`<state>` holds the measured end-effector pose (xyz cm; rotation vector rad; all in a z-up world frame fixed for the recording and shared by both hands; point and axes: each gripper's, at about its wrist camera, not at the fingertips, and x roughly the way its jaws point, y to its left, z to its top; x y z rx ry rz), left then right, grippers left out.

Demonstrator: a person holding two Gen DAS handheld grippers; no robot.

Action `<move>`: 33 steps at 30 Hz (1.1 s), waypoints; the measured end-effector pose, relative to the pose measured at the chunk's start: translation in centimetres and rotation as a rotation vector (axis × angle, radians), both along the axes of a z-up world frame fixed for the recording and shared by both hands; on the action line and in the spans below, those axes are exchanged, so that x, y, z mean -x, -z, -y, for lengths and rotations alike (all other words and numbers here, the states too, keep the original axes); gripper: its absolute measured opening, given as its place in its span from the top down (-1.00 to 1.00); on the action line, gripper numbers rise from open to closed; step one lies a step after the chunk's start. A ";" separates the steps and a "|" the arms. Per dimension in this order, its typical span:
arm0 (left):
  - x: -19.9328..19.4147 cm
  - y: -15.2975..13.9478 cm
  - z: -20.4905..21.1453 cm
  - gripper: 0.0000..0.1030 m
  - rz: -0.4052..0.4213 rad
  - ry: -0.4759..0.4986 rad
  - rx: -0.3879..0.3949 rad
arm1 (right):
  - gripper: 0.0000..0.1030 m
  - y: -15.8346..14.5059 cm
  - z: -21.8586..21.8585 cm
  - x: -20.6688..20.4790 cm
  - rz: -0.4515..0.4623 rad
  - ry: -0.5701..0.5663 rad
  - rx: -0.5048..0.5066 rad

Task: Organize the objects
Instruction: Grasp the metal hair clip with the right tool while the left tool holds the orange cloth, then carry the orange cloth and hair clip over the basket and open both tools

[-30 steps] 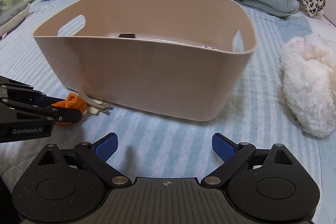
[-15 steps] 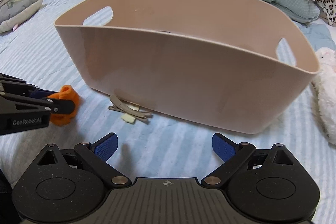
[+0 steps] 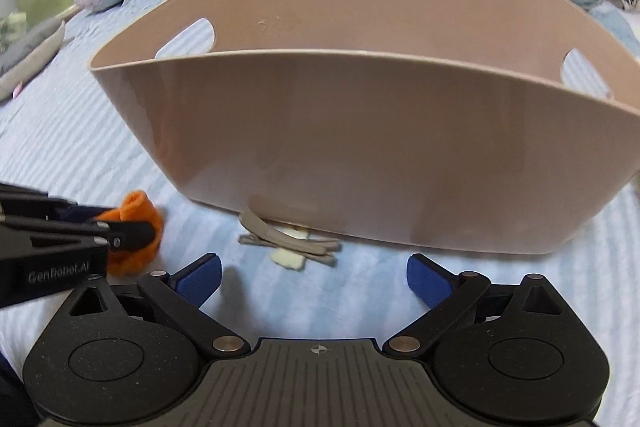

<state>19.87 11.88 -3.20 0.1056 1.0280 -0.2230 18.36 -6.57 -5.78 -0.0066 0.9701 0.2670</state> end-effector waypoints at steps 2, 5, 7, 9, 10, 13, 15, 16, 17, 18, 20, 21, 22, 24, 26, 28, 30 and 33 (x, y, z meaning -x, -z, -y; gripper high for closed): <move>0.0 0.3 -0.2 0.58 -0.003 0.003 0.004 | -0.98 0.3 -0.8 -0.1 0.008 0.011 0.017; -0.4 0.8 -1.0 0.58 -0.013 -0.014 0.014 | -0.99 0.7 -1.8 -0.1 0.025 0.023 0.051; -0.5 0.9 -1.6 0.58 -0.019 -0.026 0.032 | -0.95 0.9 -2.2 -0.1 0.035 0.036 0.061; -0.5 0.7 -1.9 0.58 -0.018 -0.029 0.037 | -0.88 1.0 -2.3 0.0 0.042 0.050 0.060; -0.4 0.7 -1.9 0.58 -0.016 -0.027 0.034 | -0.81 1.0 -2.3 -0.1 0.047 0.064 0.057; -0.4 0.7 -1.9 0.58 -0.017 -0.026 0.028 | -0.63 1.1 -2.1 -0.1 0.054 0.094 0.045; -0.4 0.7 -1.9 0.58 -0.013 -0.096 0.025 | -0.43 1.0 -2.0 -0.1 0.061 0.099 0.046; -0.3 0.6 -1.9 0.58 -0.014 -0.096 0.023 | -0.26 0.9 -2.0 0.0 0.064 0.094 0.043; -0.3 0.6 -1.8 0.58 -0.013 -0.096 0.018 | -0.07 0.8 -2.0 0.1 0.064 0.091 0.041; -0.3 0.5 -1.5 0.59 -0.012 -0.096 0.014 | -0.05 0.7 -1.9 0.1 0.065 0.089 0.040; -0.2 0.4 -1.4 0.59 -0.008 -0.092 0.003 | -0.05 0.5 -1.8 0.3 0.066 0.083 0.032; -0.1 0.4 -1.3 0.59 -0.006 -0.090 -0.001 | -0.05 0.4 -1.8 0.3 0.066 0.078 0.031; 0.0 0.4 -1.2 0.59 -0.004 -0.089 -0.004 | -0.05 0.3 -1.8 0.5 0.068 0.071 0.033; 0.2 0.3 -1.3 0.60 -0.004 -0.090 -0.004 | -0.05 0.1 -1.9 0.8 0.073 0.051 0.034; 0.2 0.2 -1.2 0.61 -0.004 -0.090 -0.003 | -0.05 -0.1 -1.9 1.2 0.072 0.041 0.028; 0.4 -0.1 -1.0 0.62 -0.002 -0.089 -0.005 | -0.05 -0.4 -1.8 1.5 0.070 0.033 0.022; 0.6 -0.5 -0.6 0.64 0.004 -0.086 -0.008 | -0.05 -0.6 -1.6 2.0 0.071 0.028 0.019; 0.8 -1.1 0.1 0.67 0.016 -0.080 -0.007 | -0.05 -1.3 -1.2 2.8 0.084 0.023 0.015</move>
